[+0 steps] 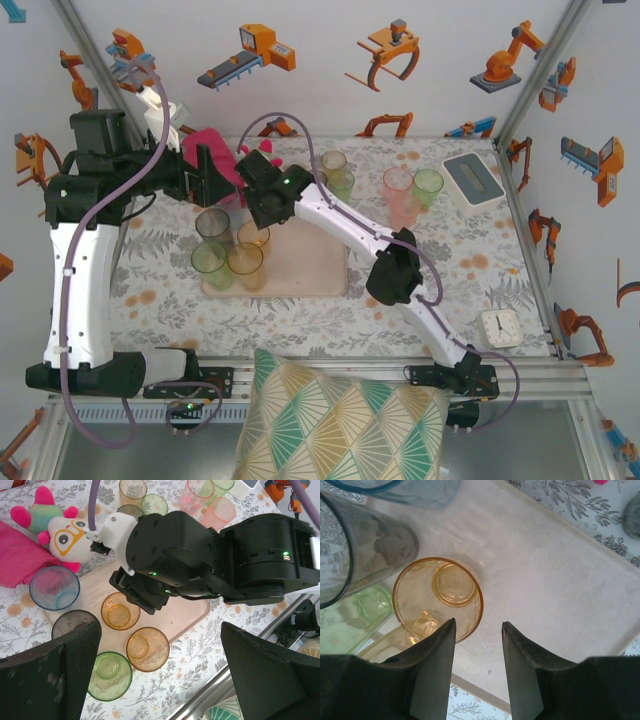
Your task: Place the glasses into the tray
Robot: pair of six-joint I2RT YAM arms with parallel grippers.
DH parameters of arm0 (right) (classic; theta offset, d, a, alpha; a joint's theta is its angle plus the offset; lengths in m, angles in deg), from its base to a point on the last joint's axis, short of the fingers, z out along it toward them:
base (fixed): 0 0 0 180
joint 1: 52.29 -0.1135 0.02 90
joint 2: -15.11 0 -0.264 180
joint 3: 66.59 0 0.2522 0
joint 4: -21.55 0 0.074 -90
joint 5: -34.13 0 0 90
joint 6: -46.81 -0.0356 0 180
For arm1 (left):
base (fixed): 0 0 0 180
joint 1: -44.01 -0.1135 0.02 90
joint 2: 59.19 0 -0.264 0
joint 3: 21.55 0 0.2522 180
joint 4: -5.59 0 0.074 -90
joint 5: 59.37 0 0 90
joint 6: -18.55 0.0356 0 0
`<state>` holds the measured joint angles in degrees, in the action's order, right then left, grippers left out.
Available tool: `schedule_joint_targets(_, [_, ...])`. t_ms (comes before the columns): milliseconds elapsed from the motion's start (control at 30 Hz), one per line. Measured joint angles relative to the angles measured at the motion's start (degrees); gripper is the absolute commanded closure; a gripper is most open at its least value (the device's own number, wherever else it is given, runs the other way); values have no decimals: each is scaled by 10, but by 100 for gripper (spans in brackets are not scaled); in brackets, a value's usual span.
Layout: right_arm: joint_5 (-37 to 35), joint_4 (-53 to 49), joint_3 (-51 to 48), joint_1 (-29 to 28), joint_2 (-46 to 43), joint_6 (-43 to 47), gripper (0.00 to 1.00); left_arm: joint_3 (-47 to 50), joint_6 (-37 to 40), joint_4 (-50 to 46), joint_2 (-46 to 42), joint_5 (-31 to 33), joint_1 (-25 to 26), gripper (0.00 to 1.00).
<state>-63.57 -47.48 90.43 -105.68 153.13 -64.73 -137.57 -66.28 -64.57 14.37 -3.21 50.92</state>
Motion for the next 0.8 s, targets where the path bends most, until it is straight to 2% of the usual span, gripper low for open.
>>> schedule_joint_targets(300, [-18, -23, -17, 23, -79, 0, 58, 0, 7, 0, -10, 8, 0, 3])
schedule_joint_targets(500, [-57, -31, -149, 82, -231, -6, 58, 12, 46, -11, -16, 24, 9, 3])
schedule_joint_targets(667, [-76, -30, -308, 165, -372, -18, 57, 19, 104, -33, -16, 56, 56, 3])
schedule_joint_targets(800, [-81, -33, -405, 225, -449, -24, 57, 28, 133, -48, -15, 71, 82, 3])
